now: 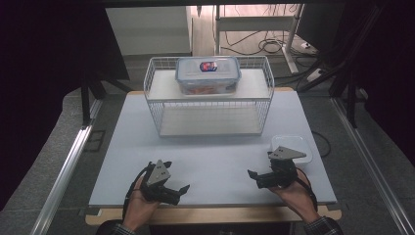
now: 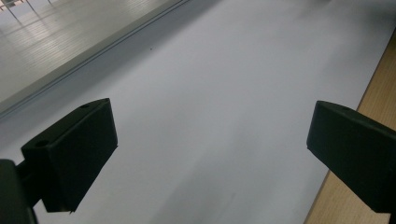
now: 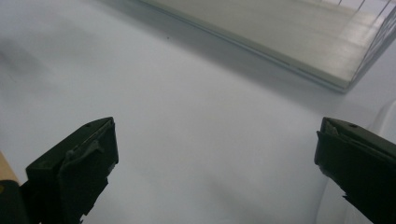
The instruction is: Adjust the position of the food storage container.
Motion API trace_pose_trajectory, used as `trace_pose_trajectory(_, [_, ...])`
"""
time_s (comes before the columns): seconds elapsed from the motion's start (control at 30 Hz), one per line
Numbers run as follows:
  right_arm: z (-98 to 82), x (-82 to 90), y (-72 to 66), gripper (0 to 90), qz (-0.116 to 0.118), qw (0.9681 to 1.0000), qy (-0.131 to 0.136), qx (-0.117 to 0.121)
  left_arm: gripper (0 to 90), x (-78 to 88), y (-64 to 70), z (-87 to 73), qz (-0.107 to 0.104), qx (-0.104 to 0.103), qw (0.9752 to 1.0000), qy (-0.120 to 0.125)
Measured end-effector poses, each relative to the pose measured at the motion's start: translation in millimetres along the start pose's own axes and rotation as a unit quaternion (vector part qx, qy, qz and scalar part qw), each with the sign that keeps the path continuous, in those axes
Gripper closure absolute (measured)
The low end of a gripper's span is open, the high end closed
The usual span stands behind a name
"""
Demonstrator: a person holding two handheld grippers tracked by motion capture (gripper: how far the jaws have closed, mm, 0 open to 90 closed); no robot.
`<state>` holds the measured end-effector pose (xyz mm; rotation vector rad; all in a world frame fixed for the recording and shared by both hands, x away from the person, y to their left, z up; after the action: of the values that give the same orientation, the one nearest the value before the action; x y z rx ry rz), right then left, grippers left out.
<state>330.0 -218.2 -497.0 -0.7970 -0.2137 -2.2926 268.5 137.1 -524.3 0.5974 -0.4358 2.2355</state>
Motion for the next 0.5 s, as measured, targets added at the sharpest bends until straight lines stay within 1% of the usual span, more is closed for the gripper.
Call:
trace_pose_trajectory(0.03, [0.0, 0.5, 2.8, 2.3, 0.000, 1.0000, -0.005, -0.003, 1.4, 0.4, -0.4, 0.0, 0.000, 0.001, 1.0000, 0.001])
trace_pose_trajectory(0.1, [1.6, 3.3, 8.8, 9.7, 0.000, 0.9999, -0.003, -0.014, 1.5, 0.6, -1.3, -0.3, 0.002, 0.003, 1.0000, 0.001])
trace_pose_trajectory(0.13, [3.1, 5.8, 11.9, 16.1, 0.002, 0.9997, -0.001, -0.024, 1.5, 0.6, -1.8, -0.4, 0.003, 0.004, 1.0000, 0.001])
trace_pose_trajectory(0.17, [4.8, 8.5, 14.8, 21.7, 0.002, 0.9996, 0.001, -0.028, 1.5, 0.6, -1.8, -0.4, 0.003, 0.004, 1.0000, 0.001])
trace_pose_trajectory(0.2, [6.6, 11.4, 17.8, 26.4, -0.007, 0.9996, 0.008, -0.028, 1.5, 0.4, -2.4, -0.8, 0.002, 0.006, 1.0000, 0.002])
trace_pose_trajectory(0.23, [8.2, 14.7, 20.9, 33.7, -0.017, 0.9994, 0.012, -0.027, 1.5, 0.3, -2.5, -0.9, 0.001, 0.007, 1.0000, 0.001])
trace_pose_trajectory(0.33, [11.4, 23.1, 33.5, 51.0, -0.029, 0.9988, 0.019, -0.034, 1.6, 0.0, -2.5, -1.1, 0.002, 0.008, 1.0000, 0.001])
trace_pose_trajectory(0.37, [12.0, 25.5, 38.6, 56.0, -0.029, 0.9987, 0.020, -0.037, 1.6, -0.1, -2.5, -1.1, 0.002, 0.007, 1.0000, 0.001])
trace_pose_trajectory(0.43, [12.4, 29.9, 48.9, 64.8, -0.040, 0.9981, 0.021, -0.041, 1.7, -0.1, -2.4, -1.0, 0.002, 0.006, 1.0000, 0.001])
trace_pose_trajectory(0.5, [12.1, 33.8, 59.0, 71.1, -0.053, 0.9975, 0.016, -0.044, 1.9, 0.2, -2.1, -0.6, 0.001, 0.004, 1.0000, 0.003])
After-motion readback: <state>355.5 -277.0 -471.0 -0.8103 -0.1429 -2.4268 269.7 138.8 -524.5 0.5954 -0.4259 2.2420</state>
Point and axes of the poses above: each handheld gripper's, and its own axes: x roughly backward along the jaws, z roughly out of its top, y roughly to its right, the point moved 3 cm from there along -x, roughly forward along the jaws, and after that the axes turned 5 degrees about -x, right-handed, at the moved point
